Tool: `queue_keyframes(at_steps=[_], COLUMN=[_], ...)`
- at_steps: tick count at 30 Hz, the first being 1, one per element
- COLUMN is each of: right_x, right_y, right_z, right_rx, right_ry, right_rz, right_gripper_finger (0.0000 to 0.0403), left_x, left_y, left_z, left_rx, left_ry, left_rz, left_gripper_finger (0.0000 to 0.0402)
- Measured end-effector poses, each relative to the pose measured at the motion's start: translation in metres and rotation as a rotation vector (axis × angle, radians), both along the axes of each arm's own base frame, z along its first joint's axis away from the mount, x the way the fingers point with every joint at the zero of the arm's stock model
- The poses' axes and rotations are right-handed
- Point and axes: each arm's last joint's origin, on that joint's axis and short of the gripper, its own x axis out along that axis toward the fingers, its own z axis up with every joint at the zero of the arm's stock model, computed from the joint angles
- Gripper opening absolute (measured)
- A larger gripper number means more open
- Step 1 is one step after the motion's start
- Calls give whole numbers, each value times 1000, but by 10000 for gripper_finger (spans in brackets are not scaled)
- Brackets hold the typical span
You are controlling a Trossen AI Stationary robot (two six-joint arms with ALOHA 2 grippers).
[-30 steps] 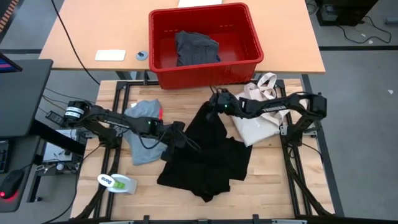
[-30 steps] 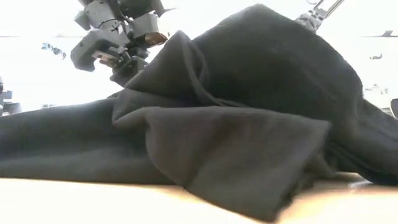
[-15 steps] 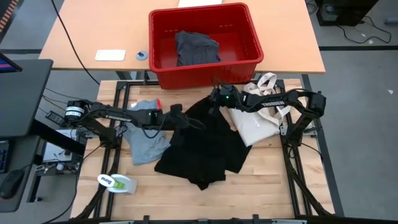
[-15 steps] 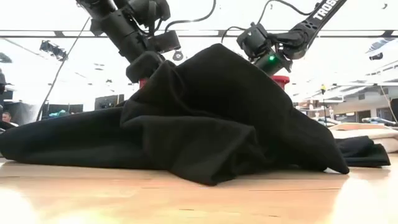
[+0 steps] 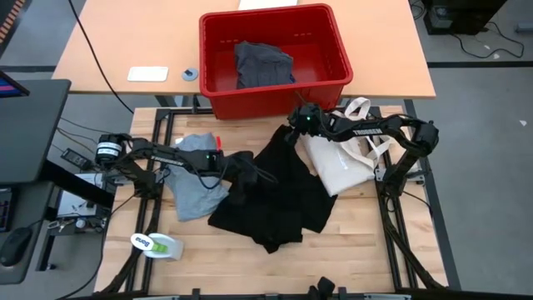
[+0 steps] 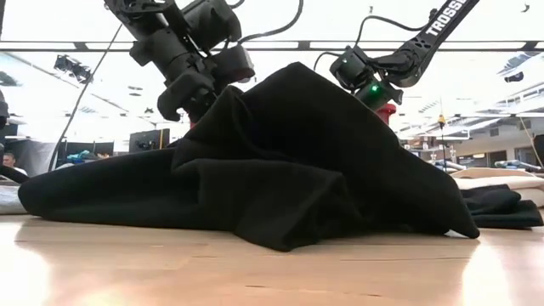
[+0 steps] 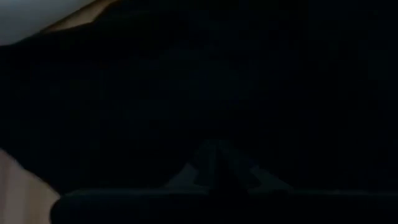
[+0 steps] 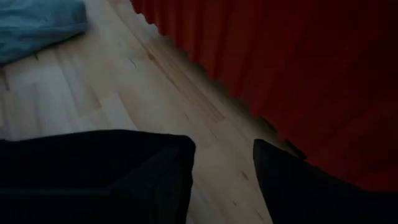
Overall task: Fold Laundry from Bin
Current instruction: Fold the black shirt
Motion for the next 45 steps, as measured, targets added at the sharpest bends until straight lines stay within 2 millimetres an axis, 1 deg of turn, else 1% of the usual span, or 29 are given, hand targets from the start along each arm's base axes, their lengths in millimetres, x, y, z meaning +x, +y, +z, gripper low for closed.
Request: queue_keyframes(at_steps=[5,9,11,17,21,24,28,32,35,37,40,43,45], right_x=[-1,-1,-1,-3,-12,-22,-31,-35,-36,-34,-28,-22,-19], right_y=[0,1,1,5,11,17,19,14,14,18,33,53,66], right_z=[-1,-2,-2,0,14,26,39,43,43,41,38,29,22], right_rx=[-32,-36,-41,-4,57,91,32,-44,-32,40,145,156,125], right_ry=[38,55,66,74,55,67,91,125,120,96,62,73,70], right_rz=[32,44,61,109,129,136,51,-63,-71,25,225,298,319], right_gripper_finger=[200,205,212,240,248,247,245,245,245,245,245,244,244], left_x=[1,1,1,-8,-14,-16,-14,-8,-3,-4,-5,-8,-10], left_y=[3,1,-1,-10,-10,-5,6,15,20,22,22,18,14], left_z=[0,1,4,27,33,32,29,21,15,11,9,6,3], left_rx=[-16,-41,-53,-61,-71,-69,-72,-70,-64,-66,-81,-96,-102], left_ry=[-12,-12,-29,-96,-98,-75,-77,-76,-76,-52,-33,14,56], left_rz=[41,57,60,38,46,62,102,132,141,150,167,170,164], left_gripper_finger=[12,12,12,12,12,12,12,12,12,12,12,12,12])
